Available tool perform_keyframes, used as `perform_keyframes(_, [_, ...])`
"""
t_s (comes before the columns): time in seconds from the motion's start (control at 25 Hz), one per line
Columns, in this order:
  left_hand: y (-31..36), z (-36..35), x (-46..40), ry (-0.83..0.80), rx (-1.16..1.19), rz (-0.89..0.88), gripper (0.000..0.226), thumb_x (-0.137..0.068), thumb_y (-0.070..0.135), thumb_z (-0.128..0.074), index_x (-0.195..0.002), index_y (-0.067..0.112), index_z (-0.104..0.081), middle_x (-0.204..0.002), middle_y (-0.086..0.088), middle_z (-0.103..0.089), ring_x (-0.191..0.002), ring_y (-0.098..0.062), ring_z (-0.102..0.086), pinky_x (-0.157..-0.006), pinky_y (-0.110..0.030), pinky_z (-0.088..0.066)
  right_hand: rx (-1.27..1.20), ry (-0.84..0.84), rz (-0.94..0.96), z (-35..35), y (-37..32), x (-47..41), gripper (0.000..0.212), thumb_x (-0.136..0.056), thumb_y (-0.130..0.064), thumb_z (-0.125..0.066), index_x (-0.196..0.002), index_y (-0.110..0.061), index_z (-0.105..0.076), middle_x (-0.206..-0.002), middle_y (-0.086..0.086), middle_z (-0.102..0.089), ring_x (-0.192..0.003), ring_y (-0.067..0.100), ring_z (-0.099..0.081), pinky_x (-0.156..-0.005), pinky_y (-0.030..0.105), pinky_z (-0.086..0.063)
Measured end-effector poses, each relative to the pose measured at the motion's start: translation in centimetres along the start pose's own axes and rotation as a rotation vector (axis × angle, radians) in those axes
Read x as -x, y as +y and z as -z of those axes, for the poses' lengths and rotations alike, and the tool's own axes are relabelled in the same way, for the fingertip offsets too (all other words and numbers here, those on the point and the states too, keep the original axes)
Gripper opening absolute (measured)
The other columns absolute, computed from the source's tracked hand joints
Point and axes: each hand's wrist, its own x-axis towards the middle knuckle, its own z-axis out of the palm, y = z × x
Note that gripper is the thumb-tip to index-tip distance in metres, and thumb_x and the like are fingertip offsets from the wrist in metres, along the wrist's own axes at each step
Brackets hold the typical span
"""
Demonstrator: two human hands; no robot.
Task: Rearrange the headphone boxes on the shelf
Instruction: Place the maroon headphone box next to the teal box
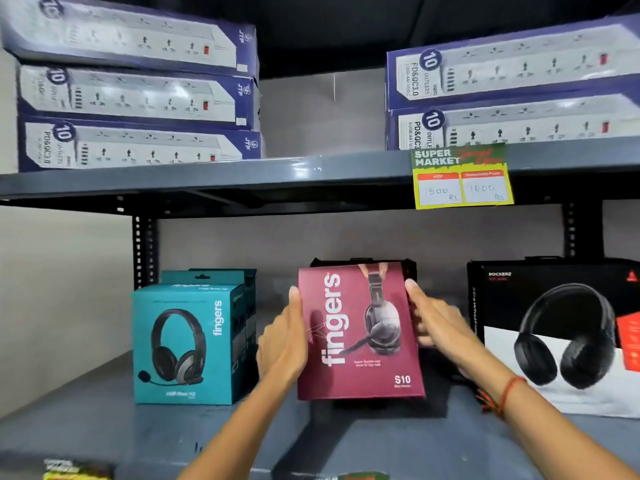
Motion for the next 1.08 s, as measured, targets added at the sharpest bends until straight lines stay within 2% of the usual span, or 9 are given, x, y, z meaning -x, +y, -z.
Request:
perform_keyframes(0.04, [0.2,0.7,0.3,0.005,-0.022,0.002,0.091,-0.093,0.07,-0.004,-0.111,0.013,-0.072,-0.127,-0.022,-0.068,-0.119,-0.04,-0.059,-0.102,-0.049,-0.041,0.017,-0.023,0.007,0.0,-1.0,0.6,0.099,-0.07,-0.093,-0.028,-0.099,-0.009,-0.072,-0.077,0.005,-0.07,-0.073,0.026,-0.069,-0.096,0.052,-0.054])
perform_keyframes(0.2, [-1.6,3.8,2.3,0.125,-0.022,-0.05,0.09,-0.091,0.073,-0.003,-0.124,0.02,-0.068,-0.123,-0.016,-0.07,-0.116,-0.039,-0.06,-0.097,-0.044,-0.042,0.054,-0.118,0.069,-2.3,-3.7,4.5,0.076,-0.088,-0.076,-0.032,-0.118,-0.015,-0.066,-0.114,0.018,-0.07,-0.104,0.033,-0.066,-0.103,0.048,-0.047])
perform_keyframes(0.32, [-4.3,7.4,3.4,0.24,0.039,-0.097,0.101,-0.078,0.08,0.002,-0.137,0.028,-0.06,-0.113,-0.01,-0.074,-0.109,-0.034,-0.063,-0.097,-0.045,-0.044,-0.021,-0.218,0.137,-6.5,-5.5,7.2,0.053,-0.092,-0.067,-0.039,-0.109,-0.022,-0.061,-0.104,0.004,-0.07,-0.101,0.022,-0.064,-0.094,0.038,-0.048])
perform_keyframes(0.4, [-6.0,9.7,3.7,0.284,0.075,-0.102,0.093,-0.078,0.074,-0.003,-0.145,0.033,-0.052,-0.107,-0.007,-0.072,-0.101,-0.03,-0.062,-0.094,-0.044,-0.042,-0.023,-0.252,0.175,-10.1,-5.8,8.0,0.036,-0.094,-0.062,-0.042,-0.1,-0.029,-0.057,-0.097,-0.01,-0.066,-0.099,0.014,-0.062,-0.08,0.026,-0.045])
perform_keyframes(0.6, [-11.4,13.9,1.1,0.246,0.109,-0.064,0.089,-0.081,0.084,-0.004,-0.147,0.04,-0.045,-0.125,-0.005,-0.07,-0.108,-0.028,-0.062,-0.104,-0.049,-0.043,-0.076,-0.312,0.178,-17.9,-5.5,8.6,0.045,-0.091,-0.065,-0.045,-0.118,-0.03,-0.056,-0.122,-0.009,-0.066,-0.114,0.011,-0.061,-0.094,0.032,-0.046])
perform_keyframes(0.72, [-12.3,14.6,0.2,0.17,0.18,-0.069,0.081,-0.085,0.075,-0.012,-0.152,0.038,-0.038,-0.136,-0.003,-0.064,-0.109,-0.021,-0.058,-0.107,-0.047,-0.04,-0.083,-0.28,0.169,-19.5,-6.0,8.6,0.044,-0.092,-0.062,-0.047,-0.124,-0.032,-0.053,-0.127,-0.009,-0.064,-0.119,0.013,-0.059,-0.097,0.034,-0.046])
perform_keyframes(0.8, [-12.1,14.5,0.0,0.204,0.215,-0.112,0.08,-0.088,0.074,-0.015,-0.157,0.035,-0.028,-0.154,-0.004,-0.049,-0.132,-0.024,-0.051,-0.115,-0.045,-0.033,-0.122,-0.292,0.151,-19.3,-6.2,8.7,0.055,-0.093,-0.061,-0.048,-0.14,-0.034,-0.044,-0.14,-0.01,-0.057,-0.132,0.014,-0.051,-0.106,0.035,-0.042])
perform_keyframes(0.92, [-9.8,13.5,0.0,0.399,0.193,-0.357,0.082,-0.094,0.067,-0.023,-0.162,0.023,-0.011,-0.171,-0.001,-0.009,-0.157,-0.018,-0.009,-0.124,-0.025,0.0,-0.175,-0.219,0.132,-17.2,-6.4,8.8,0.085,-0.087,-0.069,-0.049,-0.157,-0.033,-0.019,-0.16,-0.006,-0.034,-0.145,0.015,-0.035,-0.12,0.043,-0.029])
perform_keyframes(1.08, [-2.3,8.1,1.6,0.276,0.31,-0.747,0.072,-0.099,0.049,-0.034,-0.16,0.015,-0.015,-0.17,-0.001,-0.011,-0.157,-0.011,-0.007,-0.123,-0.016,0.002,-0.188,0.083,0.222,-9.6,-7.1,7.5,0.073,-0.094,-0.053,-0.054,-0.156,-0.025,-0.028,-0.158,0.002,-0.039,-0.143,0.015,-0.039,-0.12,0.041,-0.03])
